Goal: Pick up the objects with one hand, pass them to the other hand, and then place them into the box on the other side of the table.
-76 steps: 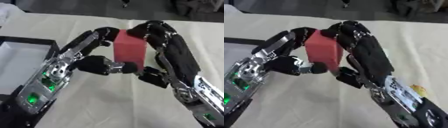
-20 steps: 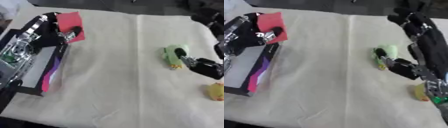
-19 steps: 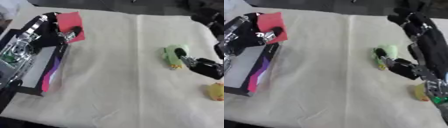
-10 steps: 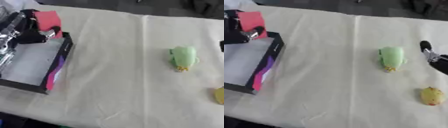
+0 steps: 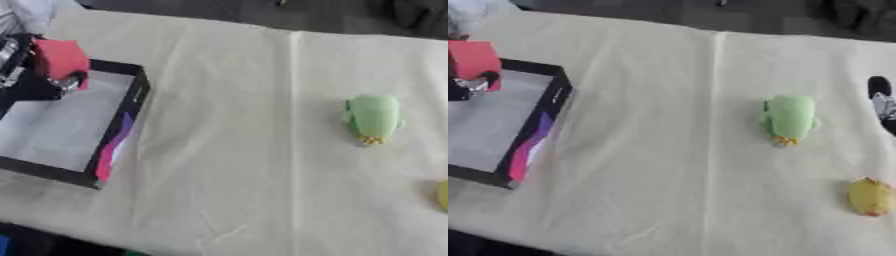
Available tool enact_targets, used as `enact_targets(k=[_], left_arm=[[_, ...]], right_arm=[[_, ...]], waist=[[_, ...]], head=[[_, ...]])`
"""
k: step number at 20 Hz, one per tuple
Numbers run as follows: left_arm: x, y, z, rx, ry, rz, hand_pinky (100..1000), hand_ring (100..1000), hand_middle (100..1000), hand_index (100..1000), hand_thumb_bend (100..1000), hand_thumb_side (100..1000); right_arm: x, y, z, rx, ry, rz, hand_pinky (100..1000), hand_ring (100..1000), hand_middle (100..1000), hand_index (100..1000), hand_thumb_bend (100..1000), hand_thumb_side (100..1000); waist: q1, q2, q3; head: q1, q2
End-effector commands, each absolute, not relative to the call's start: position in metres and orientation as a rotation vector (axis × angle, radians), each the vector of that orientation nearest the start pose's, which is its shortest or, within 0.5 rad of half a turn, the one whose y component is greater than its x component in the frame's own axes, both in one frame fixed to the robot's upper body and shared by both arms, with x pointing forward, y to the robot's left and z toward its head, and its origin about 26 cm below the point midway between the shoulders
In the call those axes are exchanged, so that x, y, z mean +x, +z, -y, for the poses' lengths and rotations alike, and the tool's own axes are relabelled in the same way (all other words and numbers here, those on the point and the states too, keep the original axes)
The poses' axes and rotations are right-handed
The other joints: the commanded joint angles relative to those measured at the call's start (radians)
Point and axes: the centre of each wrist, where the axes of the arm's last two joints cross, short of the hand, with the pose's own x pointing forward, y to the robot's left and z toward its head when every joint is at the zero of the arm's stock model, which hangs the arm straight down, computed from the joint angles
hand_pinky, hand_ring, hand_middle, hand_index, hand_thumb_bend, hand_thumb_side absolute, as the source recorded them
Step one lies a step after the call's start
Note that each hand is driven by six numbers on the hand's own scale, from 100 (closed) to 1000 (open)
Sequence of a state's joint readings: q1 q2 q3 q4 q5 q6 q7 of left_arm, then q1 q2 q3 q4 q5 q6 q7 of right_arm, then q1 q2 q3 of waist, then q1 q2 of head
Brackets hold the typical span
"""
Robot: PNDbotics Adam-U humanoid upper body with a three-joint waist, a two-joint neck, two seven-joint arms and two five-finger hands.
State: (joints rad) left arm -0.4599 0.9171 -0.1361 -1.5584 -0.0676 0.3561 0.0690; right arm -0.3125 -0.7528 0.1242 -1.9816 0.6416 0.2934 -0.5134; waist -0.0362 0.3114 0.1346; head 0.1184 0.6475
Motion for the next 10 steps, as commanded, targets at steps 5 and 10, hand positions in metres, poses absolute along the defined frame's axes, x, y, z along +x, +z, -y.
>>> enact_targets(k=[5, 10], left_arm=[[0.353, 0.239, -0.399, 1.026, -0.725, 1.398, 854, 780, 616, 740, 514, 100], [0.357, 0.235, -0.406, 1.045, -0.766, 1.295, 934, 899, 740, 843, 764, 231]], right_arm=[[0.293, 0.242, 0.298, 2.068, -0.655, -2.839, 889, 811, 853, 848, 418, 144], [0.293, 0.243, 0.299, 2.062, -0.626, -2.839, 889, 809, 851, 847, 417, 140]], waist=[[0.0, -0.014, -0.003], [-0.003, -0.015, -0.004]], head=[[0.007, -0.016], [0.009, -0.017]])
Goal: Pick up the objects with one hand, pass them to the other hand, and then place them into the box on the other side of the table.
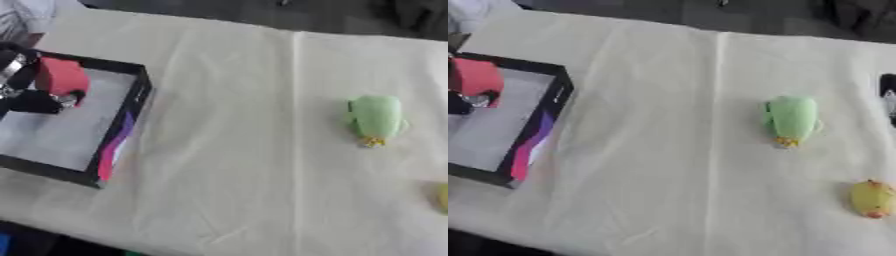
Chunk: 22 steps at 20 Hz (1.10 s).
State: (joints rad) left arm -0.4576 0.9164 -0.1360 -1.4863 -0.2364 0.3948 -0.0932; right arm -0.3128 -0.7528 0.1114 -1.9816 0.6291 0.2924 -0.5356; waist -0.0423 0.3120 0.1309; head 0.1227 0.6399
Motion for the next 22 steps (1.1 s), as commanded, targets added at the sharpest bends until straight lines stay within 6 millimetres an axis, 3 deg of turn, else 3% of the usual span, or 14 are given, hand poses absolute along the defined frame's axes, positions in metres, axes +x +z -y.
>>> enact_targets(k=[1, 6, 7, 10, 11, 13, 15, 20, 22], left_arm=[[0.358, 0.236, -0.406, 1.05, -0.774, 1.283, 934, 899, 740, 843, 764, 231], [0.358, 0.24, -0.406, 1.08, -0.813, 1.251, 934, 899, 740, 843, 764, 231], [0.358, 0.24, -0.406, 1.084, -0.818, 1.247, 1000, 953, 788, 899, 921, 480], [0.359, 0.237, -0.411, 1.123, -0.808, 1.187, 1000, 954, 788, 899, 931, 492], [0.359, 0.238, -0.41, 1.135, -0.81, 1.182, 1000, 953, 785, 897, 909, 468], [0.358, 0.243, -0.404, 1.145, -0.803, 1.208, 1000, 950, 773, 887, 735, 278], [0.356, 0.254, -0.395, 1.136, -0.778, 1.302, 1000, 938, 762, 871, 652, 335], [0.346, 0.28, -0.366, 1.071, -0.711, 1.616, 928, 892, 751, 823, 608, 446], [0.343, 0.284, -0.35, 1.025, -0.705, 1.735, 912, 884, 764, 826, 610, 511]], right_arm=[[0.293, 0.243, 0.299, 2.061, -0.624, -2.84, 889, 809, 851, 847, 417, 140], [0.293, 0.243, 0.299, 2.06, -0.622, -2.841, 889, 809, 851, 847, 417, 140], [0.293, 0.243, 0.299, 2.06, -0.621, -2.841, 890, 810, 851, 847, 417, 142], [0.293, 0.244, 0.3, 2.055, -0.619, -2.836, 890, 810, 851, 848, 415, 144], [0.293, 0.244, 0.3, 2.056, -0.618, -2.836, 890, 810, 851, 847, 415, 144], [0.293, 0.245, 0.301, 2.06, -0.612, -2.834, 889, 809, 850, 847, 412, 143], [0.293, 0.245, 0.303, 2.073, -0.598, -2.83, 889, 808, 850, 846, 411, 143], [0.29, 0.243, 0.311, 2.122, -0.674, -2.861, 887, 807, 852, 851, 392, 178], [0.288, 0.236, 0.312, 2.137, -0.773, -2.9, 885, 808, 860, 861, 351, 238]], waist=[[0.003, -0.015, 0.0], [0.003, -0.016, 0.001], [0.003, -0.016, 0.001], [0.003, -0.016, 0.002], [0.003, -0.017, 0.002], [0.002, -0.017, 0.004], [0.0, -0.018, 0.007], [-0.009, -0.02, 0.014], [-0.013, -0.02, 0.015]], head=[[0.004, -0.009], [0.003, -0.009], [0.003, -0.009], [0.0, -0.012], [-0.001, -0.012], [-0.014, -0.013], [-0.051, -0.012], [-0.159, -0.011], [-0.192, -0.011]])
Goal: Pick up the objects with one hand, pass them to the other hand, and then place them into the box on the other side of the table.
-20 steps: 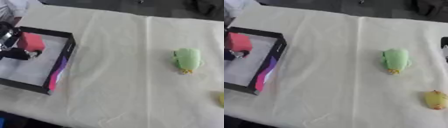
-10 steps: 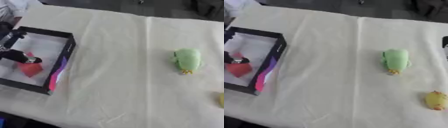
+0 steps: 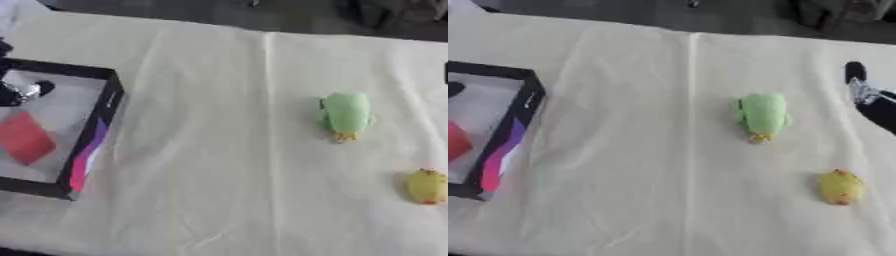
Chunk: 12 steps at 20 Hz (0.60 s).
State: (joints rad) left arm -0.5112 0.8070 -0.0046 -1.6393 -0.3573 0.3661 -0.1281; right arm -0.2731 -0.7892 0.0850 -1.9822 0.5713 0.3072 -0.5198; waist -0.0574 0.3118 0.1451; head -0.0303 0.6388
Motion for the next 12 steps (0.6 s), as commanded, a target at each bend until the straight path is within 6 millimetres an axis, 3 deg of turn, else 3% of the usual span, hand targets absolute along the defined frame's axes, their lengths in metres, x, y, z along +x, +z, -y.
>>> enact_targets(k=[1, 4, 7, 12], left_arm=[[0.341, 0.285, -0.341, 0.996, -0.704, 1.794, 912, 885, 766, 829, 610, 524], [0.331, 0.283, -0.321, 0.908, -0.701, 1.94, 916, 892, 774, 849, 607, 587], [0.32, 0.279, -0.304, 0.82, -0.69, 2.06, 917, 897, 782, 863, 629, 590], [0.303, 0.277, -0.284, 0.71, -0.64, 2.168, 918, 899, 783, 864, 656, 576]], right_arm=[[0.287, 0.231, 0.313, -1.476, 0.577, 2.015, 886, 810, 862, 864, 345, 247], [0.282, 0.216, 0.316, -1.379, 0.683, 1.934, 898, 826, 870, 871, 332, 298], [0.274, 0.197, 0.321, -1.274, 0.806, 1.84, 914, 848, 883, 885, 340, 324], [0.26, 0.176, 0.336, -1.126, 0.962, 1.711, 921, 857, 887, 904, 383, 297]], waist=[[0.001, -0.02, 0.002], [-0.004, -0.019, 0.001], [-0.006, -0.017, 0.0], [-0.009, -0.013, -0.008]], head=[[-0.054, -0.011], [-0.082, -0.013], [-0.095, -0.014], [-0.109, -0.014]])
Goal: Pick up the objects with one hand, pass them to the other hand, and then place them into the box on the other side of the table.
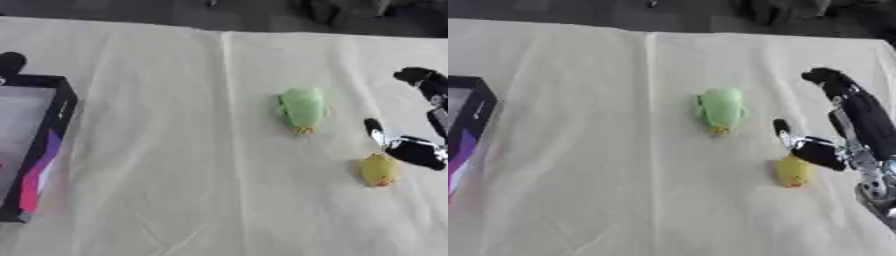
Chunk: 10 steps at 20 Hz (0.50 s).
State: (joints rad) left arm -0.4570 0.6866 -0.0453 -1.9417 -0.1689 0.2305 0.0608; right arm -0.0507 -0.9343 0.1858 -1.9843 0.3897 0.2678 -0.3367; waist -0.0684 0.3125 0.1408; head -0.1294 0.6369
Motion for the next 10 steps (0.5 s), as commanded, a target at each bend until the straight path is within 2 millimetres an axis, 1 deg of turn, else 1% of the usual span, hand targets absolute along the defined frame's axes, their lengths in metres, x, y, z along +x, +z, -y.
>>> enact_targets(k=[1, 3, 6, 7, 10], left_arm=[[0.302, 0.276, -0.283, 0.695, -0.628, 2.177, 918, 899, 782, 864, 657, 575], [0.301, 0.273, -0.281, 0.666, -0.603, 2.188, 917, 899, 781, 862, 658, 573], [0.301, 0.271, -0.279, 0.629, -0.56, 2.203, 917, 899, 781, 862, 658, 573], [0.301, 0.27, -0.279, 0.613, -0.554, 2.2, 917, 899, 776, 855, 655, 568], [0.301, 0.27, -0.278, 0.561, -0.551, 2.186, 917, 899, 773, 852, 654, 566]], right_arm=[[0.257, 0.172, 0.339, -1.099, 0.979, 1.683, 917, 848, 879, 902, 387, 280], [0.251, 0.166, 0.346, -1.054, 0.995, 1.625, 914, 840, 870, 895, 393, 262], [0.25, 0.17, 0.351, -1.021, 1.01, 1.593, 914, 840, 870, 895, 393, 262], [0.25, 0.171, 0.353, -1.011, 1.015, 1.575, 903, 819, 837, 854, 410, 186], [0.249, 0.173, 0.357, -0.983, 1.009, 1.507, 902, 824, 843, 860, 423, 179]], waist=[[0.002, -0.014, -0.005], [0.002, -0.014, -0.007], [0.002, -0.015, -0.008], [0.003, -0.015, -0.01], [0.006, -0.015, -0.007]], head=[[-0.011, -0.011], [-0.014, -0.009], [-0.014, -0.008], [-0.019, -0.009], [-0.033, -0.008]])
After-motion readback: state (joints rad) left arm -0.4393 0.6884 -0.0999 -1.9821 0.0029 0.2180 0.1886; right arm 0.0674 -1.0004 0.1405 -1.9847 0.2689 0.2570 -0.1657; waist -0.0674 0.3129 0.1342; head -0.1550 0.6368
